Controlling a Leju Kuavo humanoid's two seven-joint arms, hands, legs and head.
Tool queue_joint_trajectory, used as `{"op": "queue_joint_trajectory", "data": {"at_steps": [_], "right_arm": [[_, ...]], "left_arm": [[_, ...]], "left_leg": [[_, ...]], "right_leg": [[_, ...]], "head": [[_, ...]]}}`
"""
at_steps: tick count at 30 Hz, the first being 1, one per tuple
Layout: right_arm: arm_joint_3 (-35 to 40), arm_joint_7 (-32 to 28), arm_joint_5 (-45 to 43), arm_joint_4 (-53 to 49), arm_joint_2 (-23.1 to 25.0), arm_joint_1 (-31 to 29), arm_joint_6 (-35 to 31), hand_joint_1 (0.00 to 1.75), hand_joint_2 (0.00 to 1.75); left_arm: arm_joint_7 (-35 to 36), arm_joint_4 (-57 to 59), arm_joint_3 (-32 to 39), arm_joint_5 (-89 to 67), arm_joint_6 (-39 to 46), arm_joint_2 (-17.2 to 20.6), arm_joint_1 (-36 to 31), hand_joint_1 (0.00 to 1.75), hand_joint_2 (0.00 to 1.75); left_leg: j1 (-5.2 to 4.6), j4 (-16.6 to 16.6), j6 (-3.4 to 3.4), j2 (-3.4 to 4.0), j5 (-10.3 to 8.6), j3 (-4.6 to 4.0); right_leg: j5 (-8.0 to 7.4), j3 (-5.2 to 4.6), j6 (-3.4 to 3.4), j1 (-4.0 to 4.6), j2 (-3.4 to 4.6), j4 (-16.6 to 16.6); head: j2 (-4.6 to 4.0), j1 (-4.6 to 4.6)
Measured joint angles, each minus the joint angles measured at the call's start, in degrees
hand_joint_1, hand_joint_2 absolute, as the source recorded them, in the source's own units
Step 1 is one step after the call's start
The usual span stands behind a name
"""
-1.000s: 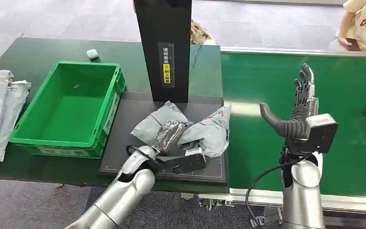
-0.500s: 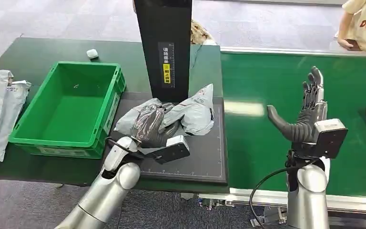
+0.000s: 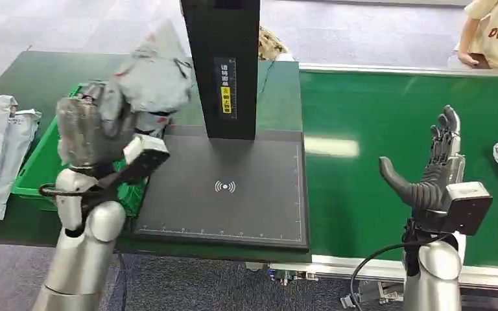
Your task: Moved the parcel from conveyor to table for the left to box.
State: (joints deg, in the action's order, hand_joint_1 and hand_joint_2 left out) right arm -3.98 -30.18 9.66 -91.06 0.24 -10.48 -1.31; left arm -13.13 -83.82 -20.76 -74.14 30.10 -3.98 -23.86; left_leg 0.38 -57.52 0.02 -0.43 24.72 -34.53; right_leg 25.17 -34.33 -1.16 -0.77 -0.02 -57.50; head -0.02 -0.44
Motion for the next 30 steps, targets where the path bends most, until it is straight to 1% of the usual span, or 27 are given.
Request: {"op": "queue_joint_trajectory", "data": {"at_steps": [3,6,8,10,13,14,18,22,23,27,30], "right_arm": [[0.0,0.0,0.0,-0.2,0.0,0.0,0.0,0.0,1.75],[0.0,0.0,0.2,-0.2,0.0,-0.1,0.0,0.0,1.75],[0.0,0.0,0.4,-0.2,0.0,-0.4,0.0,0.0,1.75],[0.1,0.1,0.4,-0.2,0.0,-0.9,0.0,0.0,1.75],[0.5,0.4,1.5,0.4,0.1,-2.3,0.3,0.0,1.75],[0.7,0.4,1.7,0.8,0.1,-2.8,0.4,0.0,1.75],[1.9,0.7,2.6,2.9,0.2,-4.8,0.7,0.0,1.75],[3.6,0.7,2.6,6.4,0.3,-7.5,1.2,0.0,1.75],[4.0,0.7,2.6,7.2,0.4,-8.3,1.3,0.0,1.75],[5.3,0.7,2.6,9.2,0.7,-9.8,1.4,0.0,1.75],[5.5,0.7,2.5,9.6,0.6,-9.7,1.1,0.0,1.75]], "left_arm": [[1.6,-1.4,5.2,-1.9,1.4,0.6,-1.6,1.75,1.75],[3.0,-1.1,8.8,-3.0,1.2,1.4,-3.2,1.75,1.75],[5.6,0.3,10.7,-4.5,-1.2,1.9,-4.8,1.75,1.75],[11.0,3.5,12.4,-6.4,-7.2,2.4,-7.0,1.75,1.75],[19.7,14.0,14.7,-9.2,-15.3,3.7,-12.0,1.75,1.75],[21.4,18.0,15.2,-10.0,-17.0,4.3,-13.7,1.75,1.75],[25.8,34.1,16.5,-13.1,-24.3,6.2,-20.8,1.75,1.75],[29.5,48.1,16.3,-15.3,-31.4,7.8,-25.1,1.75,1.75],[30.3,50.2,16.0,-15.3,-32.2,7.8,-25.6,0.0,1.75],[32.7,56.1,15.4,-15.0,-31.4,8.0,-26.2,0.0,1.75],[32.3,57.8,15.5,-13.4,-24.9,8.0,-26.2,0.0,1.75]], "left_leg": [[0.02,0.0,0.0,-0.01,-0.01,0.01],[0.02,0.0,0.01,-0.01,-0.02,0.01],[0.01,0.0,0.01,-0.02,-0.02,0.01],[0.0,0.0,0.02,-0.03,-0.02,0.01],[0.01,0.0,-0.04,-0.02,-0.09,0.01],[0.01,0.0,-0.04,0.0,-0.09,0.01],[0.02,0.0,-0.1,0.03,-0.14,0.01],[0.02,0.0,-0.1,0.07,-0.13,-0.01],[0.02,0.0,-0.1,0.08,-0.13,-0.01],[0.02,0.0,-0.11,0.08,-0.12,-0.06],[0.01,0.0,-0.11,0.07,-0.12,-0.12]], "right_leg": [[0.0,0.02,0.0,-0.01,-0.01,0.0],[-0.01,0.03,-0.01,-0.01,-0.02,0.0],[-0.01,0.03,-0.01,-0.03,-0.02,0.0],[-0.02,0.05,-0.02,-0.04,-0.03,0.0],[-0.1,0.03,0.02,-0.03,-0.01,0.0],[-0.13,0.01,0.06,-0.01,0.02,0.0],[-0.14,0.01,0.07,0.02,0.03,0.0],[-0.14,-0.04,0.07,0.01,0.13,0.0],[-0.13,-0.05,0.07,0.01,0.13,0.0],[-0.12,-0.09,0.08,0.01,0.13,0.0],[-0.12,-0.15,0.08,0.01,0.12,0.0]], "head": [[0.0,0.0],[0.0,0.0],[0.0,-0.02],[0.0,0.0],[0.0,-0.02],[0.0,-0.02],[0.0,0.0],[0.0,0.0],[0.0,-0.02],[0.0,0.0],[0.0,-0.02]]}}
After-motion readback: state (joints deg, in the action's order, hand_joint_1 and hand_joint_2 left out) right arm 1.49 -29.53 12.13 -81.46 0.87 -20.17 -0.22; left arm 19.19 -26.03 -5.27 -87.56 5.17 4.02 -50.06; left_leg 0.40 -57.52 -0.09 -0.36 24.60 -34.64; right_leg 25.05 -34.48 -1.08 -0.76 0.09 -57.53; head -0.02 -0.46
